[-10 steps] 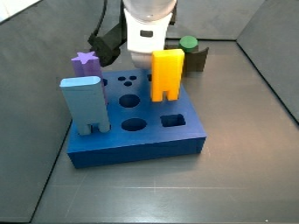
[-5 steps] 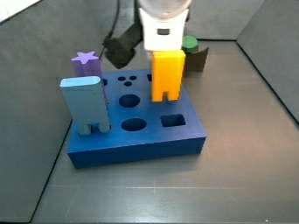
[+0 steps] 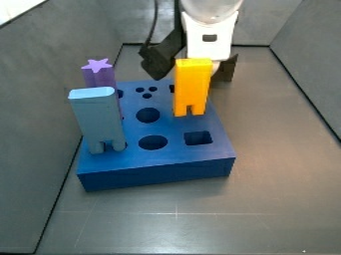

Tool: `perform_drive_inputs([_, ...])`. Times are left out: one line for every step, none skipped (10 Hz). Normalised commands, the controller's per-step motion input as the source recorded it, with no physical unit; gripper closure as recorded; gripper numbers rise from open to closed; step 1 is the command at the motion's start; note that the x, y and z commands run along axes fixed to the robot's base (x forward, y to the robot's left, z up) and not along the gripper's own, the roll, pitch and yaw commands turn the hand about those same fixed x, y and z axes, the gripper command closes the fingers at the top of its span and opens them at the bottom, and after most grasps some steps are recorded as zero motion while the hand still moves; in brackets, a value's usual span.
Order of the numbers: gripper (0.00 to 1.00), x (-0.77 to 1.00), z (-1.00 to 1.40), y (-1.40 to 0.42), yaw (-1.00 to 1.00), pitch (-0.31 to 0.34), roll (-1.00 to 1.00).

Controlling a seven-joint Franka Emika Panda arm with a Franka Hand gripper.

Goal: Pick up the oval object. Move up. Place the oval object on the fixture. Regrasp the oval object. Move to above the board. Insert the oval object.
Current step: Regrasp the oval object.

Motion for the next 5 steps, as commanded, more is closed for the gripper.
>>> perform_drive_inputs([0.00,0.75,-0.04,0.00,-0.07,0.071,0.04])
perform_drive_inputs([0.00,0.65,-0.04,0.00,-0.05,0.091,0.04])
perform_drive_inputs([0.00,0.58,-0.03,0.00,-0.04,0.103,0.04])
perform_drive_inputs([0.00,0.46,-0.03,0.00,-0.02,0.120,0.05])
perform_drive_inputs([0.00,0.38,-0.03,0.00,0.00,0.129,0.05])
